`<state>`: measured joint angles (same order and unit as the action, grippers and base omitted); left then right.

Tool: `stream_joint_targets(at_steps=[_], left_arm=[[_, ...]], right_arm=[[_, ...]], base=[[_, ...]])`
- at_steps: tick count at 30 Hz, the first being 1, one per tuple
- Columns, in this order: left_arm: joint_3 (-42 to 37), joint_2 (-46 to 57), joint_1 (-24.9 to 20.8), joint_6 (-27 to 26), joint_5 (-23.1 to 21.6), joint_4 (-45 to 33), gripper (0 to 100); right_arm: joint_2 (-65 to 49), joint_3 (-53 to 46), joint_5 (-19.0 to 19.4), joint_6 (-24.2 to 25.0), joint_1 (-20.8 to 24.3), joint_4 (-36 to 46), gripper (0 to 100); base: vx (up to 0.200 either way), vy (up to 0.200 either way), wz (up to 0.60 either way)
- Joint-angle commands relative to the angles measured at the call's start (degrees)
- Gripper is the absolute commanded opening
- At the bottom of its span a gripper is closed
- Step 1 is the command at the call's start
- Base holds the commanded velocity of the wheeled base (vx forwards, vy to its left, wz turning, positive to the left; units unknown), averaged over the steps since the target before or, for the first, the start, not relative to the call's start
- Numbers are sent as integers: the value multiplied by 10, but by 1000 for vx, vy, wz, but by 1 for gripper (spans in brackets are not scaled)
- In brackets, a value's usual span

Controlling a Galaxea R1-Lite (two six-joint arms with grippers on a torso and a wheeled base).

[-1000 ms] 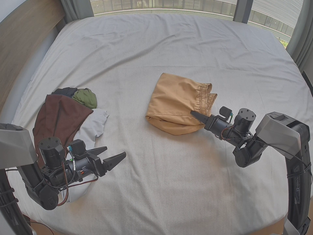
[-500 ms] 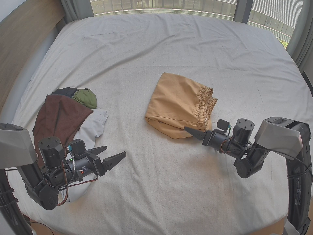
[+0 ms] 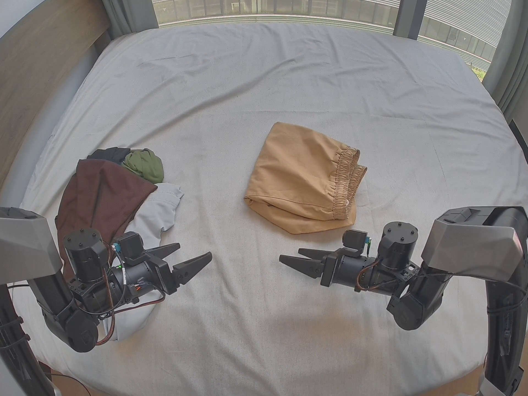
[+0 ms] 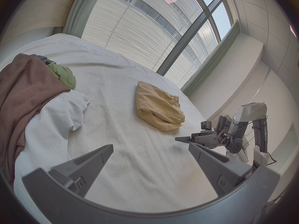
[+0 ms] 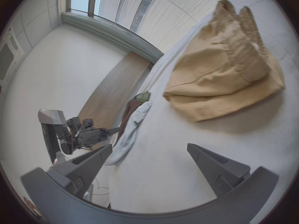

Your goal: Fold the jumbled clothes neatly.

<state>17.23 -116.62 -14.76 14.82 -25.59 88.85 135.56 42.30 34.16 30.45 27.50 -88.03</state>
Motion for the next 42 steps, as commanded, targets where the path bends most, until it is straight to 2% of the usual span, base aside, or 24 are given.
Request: stream_joint_targets(at_steps=[1, 2, 8, 10, 11, 13, 19, 28, 42], left_arm=[[1, -1, 0, 0, 0, 0, 100], [2, -1, 1, 0, 0, 0, 100], [2, -2, 1, 0, 0, 0, 100], [2, -2, 1, 0, 0, 0, 100], [1, -5, 3, 0, 0, 0, 100], [1, -5, 5, 0, 0, 0, 100], [2, -5, 9, 1, 0, 0, 100], [2, -5, 8, 2, 0, -1, 100], [1, -5, 9, 2, 0, 0, 100]], right_arm=[[-36, -10, 4, 7, 23, -1, 100], [-64, 6, 6, 38, 32, -1, 100], [-84, 106, 6, 102, 19, 7, 100], [-84, 112, 6, 103, 18, 8, 100], [-78, 165, 4, 107, -2, 30, 100], [-76, 177, 1, 108, -6, 39, 100], [-14, 258, -1, 107, -71, 63, 100], [30, 271, -1, 102, -131, 64, 100], [95, 270, -11, 63, -135, 61, 100]], base=[[0, 0, 0], [0, 0, 0], [0, 0, 0], [0, 0, 0], [0, 0, 0], [0, 0, 0], [0, 0, 0], [0, 0, 0], [0, 0, 0]])
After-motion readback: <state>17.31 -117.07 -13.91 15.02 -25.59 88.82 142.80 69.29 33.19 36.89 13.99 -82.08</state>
